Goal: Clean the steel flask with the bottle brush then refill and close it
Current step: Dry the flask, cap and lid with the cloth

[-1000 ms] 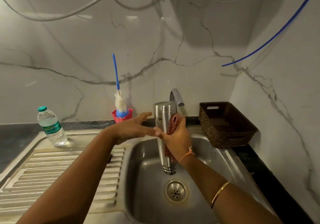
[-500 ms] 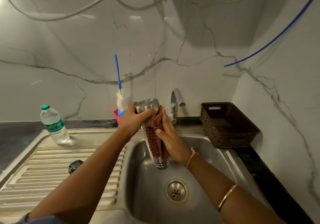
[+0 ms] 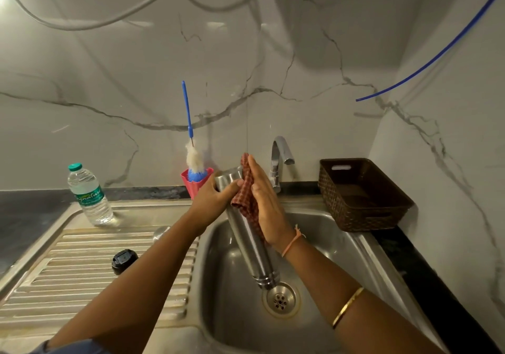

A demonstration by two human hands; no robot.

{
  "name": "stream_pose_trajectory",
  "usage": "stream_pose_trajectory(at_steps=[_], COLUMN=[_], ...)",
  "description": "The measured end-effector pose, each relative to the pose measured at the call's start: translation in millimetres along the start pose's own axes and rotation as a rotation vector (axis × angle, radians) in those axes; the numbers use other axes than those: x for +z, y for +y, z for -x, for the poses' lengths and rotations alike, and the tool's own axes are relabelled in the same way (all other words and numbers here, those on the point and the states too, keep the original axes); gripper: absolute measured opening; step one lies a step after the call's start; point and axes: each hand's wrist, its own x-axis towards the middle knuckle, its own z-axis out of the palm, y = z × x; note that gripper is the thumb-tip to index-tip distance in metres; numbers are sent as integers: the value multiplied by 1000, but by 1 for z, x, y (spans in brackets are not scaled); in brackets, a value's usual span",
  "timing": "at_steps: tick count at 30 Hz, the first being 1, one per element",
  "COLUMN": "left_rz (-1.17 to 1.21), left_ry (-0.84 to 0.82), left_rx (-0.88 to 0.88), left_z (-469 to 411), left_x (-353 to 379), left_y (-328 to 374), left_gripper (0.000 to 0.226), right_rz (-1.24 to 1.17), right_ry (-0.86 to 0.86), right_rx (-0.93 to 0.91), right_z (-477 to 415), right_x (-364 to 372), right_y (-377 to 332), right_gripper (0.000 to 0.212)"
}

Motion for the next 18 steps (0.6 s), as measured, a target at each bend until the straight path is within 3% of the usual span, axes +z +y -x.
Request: stream_pose_trajectory(at_steps=[3, 6, 8, 10, 13, 15, 18], left_rz=[86, 158, 135, 70, -24, -40, 9], left_ry=[11, 46, 59, 18, -92, -112, -54], left_rx=[60, 64, 37, 22, 89, 138, 177], left_z=[-4, -10, -12, -12, -5, -2, -5], left_x=[-7, -11, -9, -5, 6, 11, 8], left_y=[9, 16, 14, 8, 4, 7, 11], left_gripper=[42, 46, 34, 31, 57, 54, 65], right_rz=[-86, -291, -343, -296, -159, -130, -163], right_ry=[-29, 1, 52, 72, 97, 102, 60], right_rx=[2, 294, 412, 400, 250, 193, 230], right_z=[3, 15, 22, 18, -4, -18, -25], right_x=[-8, -18, -22, -20, -14, -14, -26], right_y=[16, 37, 48, 38, 13, -2, -8], right_gripper=[45, 57, 56, 45, 60, 67, 53])
